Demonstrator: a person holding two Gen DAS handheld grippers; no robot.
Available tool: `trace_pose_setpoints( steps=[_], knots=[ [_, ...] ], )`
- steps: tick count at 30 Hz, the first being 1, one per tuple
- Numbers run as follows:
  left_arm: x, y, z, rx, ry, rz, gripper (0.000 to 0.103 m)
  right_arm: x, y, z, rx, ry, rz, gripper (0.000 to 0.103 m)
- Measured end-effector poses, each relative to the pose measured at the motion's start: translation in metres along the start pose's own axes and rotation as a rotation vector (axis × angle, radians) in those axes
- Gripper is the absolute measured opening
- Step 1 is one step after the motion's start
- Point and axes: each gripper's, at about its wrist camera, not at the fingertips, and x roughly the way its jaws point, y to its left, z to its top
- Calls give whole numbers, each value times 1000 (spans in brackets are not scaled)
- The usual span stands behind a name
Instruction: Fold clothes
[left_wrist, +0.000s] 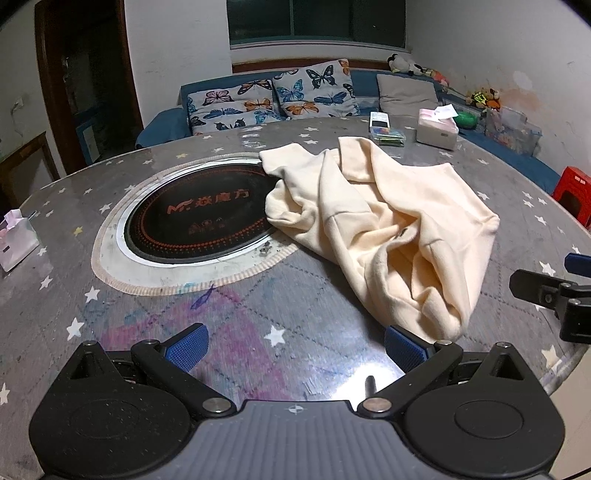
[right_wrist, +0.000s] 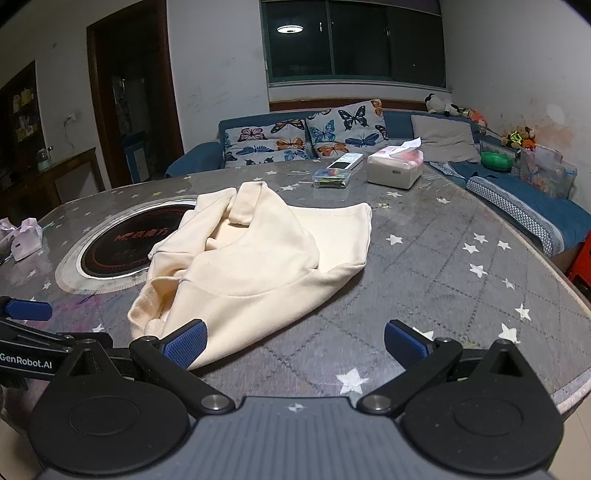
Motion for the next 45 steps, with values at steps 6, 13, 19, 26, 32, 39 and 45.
trace_pose_setpoints(
  steps=[6, 13, 19, 26, 32, 39, 45],
  knots=[
    [-3, -3, -2, 11, 1, 2, 103, -4, 1, -3, -7, -1, 5, 103],
    [-4, -6, -3, 26, 6, 0, 103, -6, 1, -3, -8, -5, 6, 103],
    [-3, -9, -2, 36, 9, 0, 103, -5, 1, -2, -5, -5, 14, 103],
    [-1, -10, 1, 43, 11, -4, 103, -2, 1, 1, -8, -5, 25, 103],
    [2, -7, 7, 36, 7, -5, 103, 5, 1, 8, -15, -4, 33, 103],
    [13, 1, 23, 22, -1, 16, 103, 19, -3, 26, -33, -3, 44, 103],
    [26, 6, 43, 26, -9, 25, 103, 37, -6, 49, -43, 1, 59, 100]
  ],
)
